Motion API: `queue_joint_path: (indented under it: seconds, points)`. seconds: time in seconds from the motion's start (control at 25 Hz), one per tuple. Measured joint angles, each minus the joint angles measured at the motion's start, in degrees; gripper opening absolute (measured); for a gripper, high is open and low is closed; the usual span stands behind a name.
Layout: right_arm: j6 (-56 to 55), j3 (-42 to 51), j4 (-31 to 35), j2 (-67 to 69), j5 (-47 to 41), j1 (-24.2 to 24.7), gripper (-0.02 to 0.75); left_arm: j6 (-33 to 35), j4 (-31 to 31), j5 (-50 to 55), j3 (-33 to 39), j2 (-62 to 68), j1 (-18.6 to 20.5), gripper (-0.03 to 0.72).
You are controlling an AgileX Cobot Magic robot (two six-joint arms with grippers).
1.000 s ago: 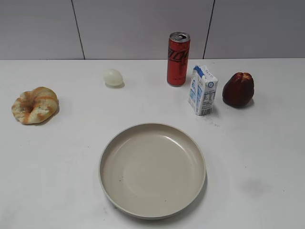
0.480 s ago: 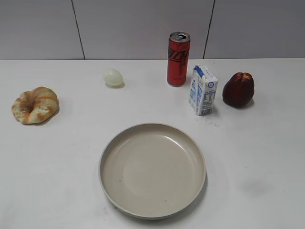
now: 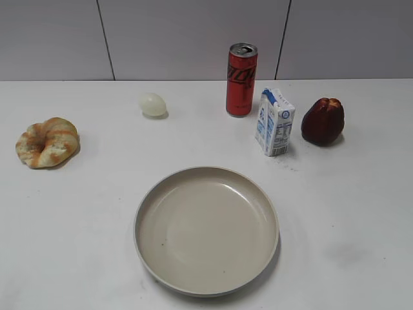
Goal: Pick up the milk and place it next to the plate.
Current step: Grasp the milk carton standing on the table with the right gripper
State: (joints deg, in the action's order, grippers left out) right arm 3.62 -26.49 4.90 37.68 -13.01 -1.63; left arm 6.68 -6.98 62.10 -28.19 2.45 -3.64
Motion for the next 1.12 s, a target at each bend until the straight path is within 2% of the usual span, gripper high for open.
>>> queue_joint_path:
  seconds: [0.16, 0.32, 0.48, 0.8, 1.12]
  points:
    - [3.50, -7.09, 0.36, 14.86, 1.42, -2.99, 0.589, 0.00, 0.00, 0.00, 0.00, 0.00, 0.00, 0.228]
    - [6.16, -16.69, 0.36, 29.06, 0.47, -8.71, 0.592, 0.00, 0.00, 0.00, 0.00, 0.00, 0.00, 0.228]
    - [6.48, -27.85, 1.63, 41.58, -4.09, -12.87, 0.650, 0.00, 0.00, 0.00, 0.00, 0.00, 0.00, 0.228]
    - [6.47, -46.44, 3.95, 63.27, -13.44, -16.45, 0.668, 0.00, 0.00, 0.00, 0.00, 0.00, 0.00, 0.228]
    - [2.09, -55.01, 3.54, 76.08, -14.59, -17.91, 0.644, 0.00, 0.00, 0.00, 0.00, 0.00, 0.00, 0.228]
